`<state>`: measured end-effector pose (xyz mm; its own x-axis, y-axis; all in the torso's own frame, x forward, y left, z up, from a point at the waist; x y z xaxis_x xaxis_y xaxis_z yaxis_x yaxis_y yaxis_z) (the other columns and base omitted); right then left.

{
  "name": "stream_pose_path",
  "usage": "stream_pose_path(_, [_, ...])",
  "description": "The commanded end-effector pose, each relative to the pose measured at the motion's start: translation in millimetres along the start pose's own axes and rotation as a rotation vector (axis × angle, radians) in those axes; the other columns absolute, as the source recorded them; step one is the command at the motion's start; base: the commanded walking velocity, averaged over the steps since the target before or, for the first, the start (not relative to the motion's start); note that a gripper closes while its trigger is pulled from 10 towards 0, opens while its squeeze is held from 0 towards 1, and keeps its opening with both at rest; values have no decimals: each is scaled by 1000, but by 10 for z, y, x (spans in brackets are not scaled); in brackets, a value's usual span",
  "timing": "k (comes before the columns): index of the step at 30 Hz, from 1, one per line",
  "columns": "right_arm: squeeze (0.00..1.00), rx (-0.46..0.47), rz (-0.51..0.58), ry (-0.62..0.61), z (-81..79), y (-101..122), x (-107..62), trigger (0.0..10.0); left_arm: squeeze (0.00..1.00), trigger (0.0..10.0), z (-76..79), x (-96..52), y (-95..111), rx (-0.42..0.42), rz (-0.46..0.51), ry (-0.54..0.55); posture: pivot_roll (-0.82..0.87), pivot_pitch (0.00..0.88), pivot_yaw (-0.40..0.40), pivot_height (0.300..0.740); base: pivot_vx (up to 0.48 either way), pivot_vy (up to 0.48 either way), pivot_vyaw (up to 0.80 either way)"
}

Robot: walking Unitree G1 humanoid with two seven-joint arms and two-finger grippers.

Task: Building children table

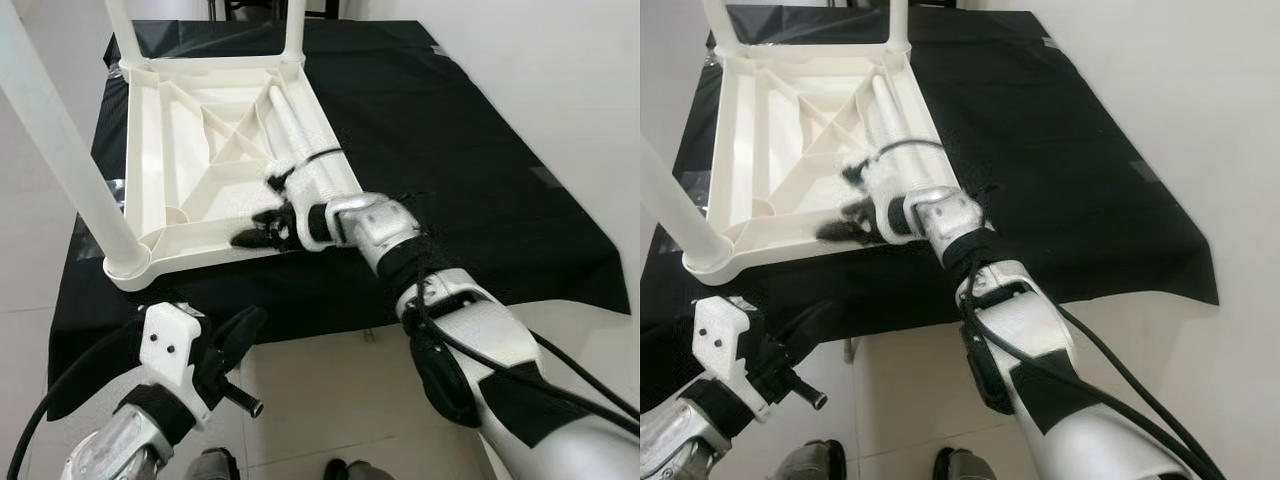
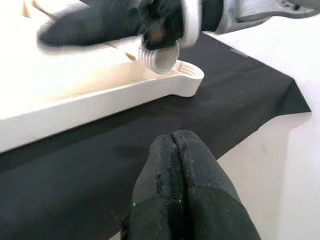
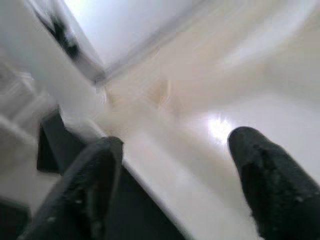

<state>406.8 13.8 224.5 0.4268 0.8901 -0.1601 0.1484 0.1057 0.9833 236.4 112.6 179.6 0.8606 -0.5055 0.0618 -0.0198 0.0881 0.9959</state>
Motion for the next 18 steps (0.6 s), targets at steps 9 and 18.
stream_pose_path(9, [0,-175,375,-277,269,316,-613,10000,0,10000,-196,111,49,64,7,58,117,122,-75,740,0,0,0])
stream_pose_path(18, [0,-456,106,-252,214,-165,-956,10000,0,10000,-324,205,26,101,-1,99,104,101,-65,740,0,0,0])
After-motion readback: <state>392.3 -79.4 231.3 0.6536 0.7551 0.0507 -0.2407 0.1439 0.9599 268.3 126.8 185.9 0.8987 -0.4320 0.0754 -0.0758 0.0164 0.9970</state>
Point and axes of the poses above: a point about 5 cm out from each wrist's last joint towards the gripper, its own x axis pointing out of the wrist towards the gripper, its own y axis along the axis of the wrist's last joint, z = x × y, the point moved 6 cm from there along x, pointing out of the wrist towards the gripper
